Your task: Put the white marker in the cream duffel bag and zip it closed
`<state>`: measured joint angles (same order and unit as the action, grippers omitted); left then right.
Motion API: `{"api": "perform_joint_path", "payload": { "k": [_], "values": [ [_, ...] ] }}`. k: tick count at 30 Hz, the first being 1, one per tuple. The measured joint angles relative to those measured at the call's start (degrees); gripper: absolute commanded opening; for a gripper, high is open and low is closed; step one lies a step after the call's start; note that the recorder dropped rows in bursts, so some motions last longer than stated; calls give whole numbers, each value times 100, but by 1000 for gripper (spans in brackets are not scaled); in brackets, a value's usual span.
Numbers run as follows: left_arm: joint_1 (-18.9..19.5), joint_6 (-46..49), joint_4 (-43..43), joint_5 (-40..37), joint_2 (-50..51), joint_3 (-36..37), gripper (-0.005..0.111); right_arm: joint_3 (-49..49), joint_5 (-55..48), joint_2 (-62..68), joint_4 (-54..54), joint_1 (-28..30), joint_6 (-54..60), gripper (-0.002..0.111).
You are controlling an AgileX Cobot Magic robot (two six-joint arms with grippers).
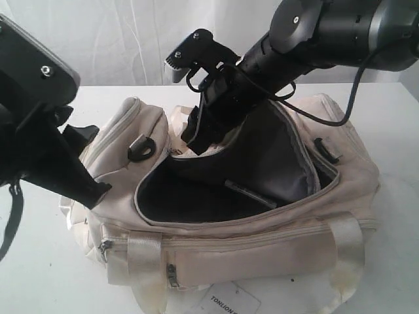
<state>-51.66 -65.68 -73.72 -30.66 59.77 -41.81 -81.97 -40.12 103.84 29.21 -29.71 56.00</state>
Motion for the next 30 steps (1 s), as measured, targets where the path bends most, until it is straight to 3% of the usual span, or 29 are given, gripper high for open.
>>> {"api": "perform_joint_path", "payload": {
  "k": [11, 15, 23, 30],
  "values": [
    [1687, -378, -85, 1504, 594, 0, 44, 362, -295, 0, 61, -126, 74, 44],
    [2073, -578, -85, 2274, 865, 0, 44, 397, -283, 0, 74, -212, 124, 44],
    [2165, -881, -75, 3066, 1150, -143, 44, 397, -250, 0, 87, -233, 187, 44],
    [2165, -881, -87, 2992, 1582, -213, 44, 397, -238, 11, 87, -233, 407, 44]
  ]
}}
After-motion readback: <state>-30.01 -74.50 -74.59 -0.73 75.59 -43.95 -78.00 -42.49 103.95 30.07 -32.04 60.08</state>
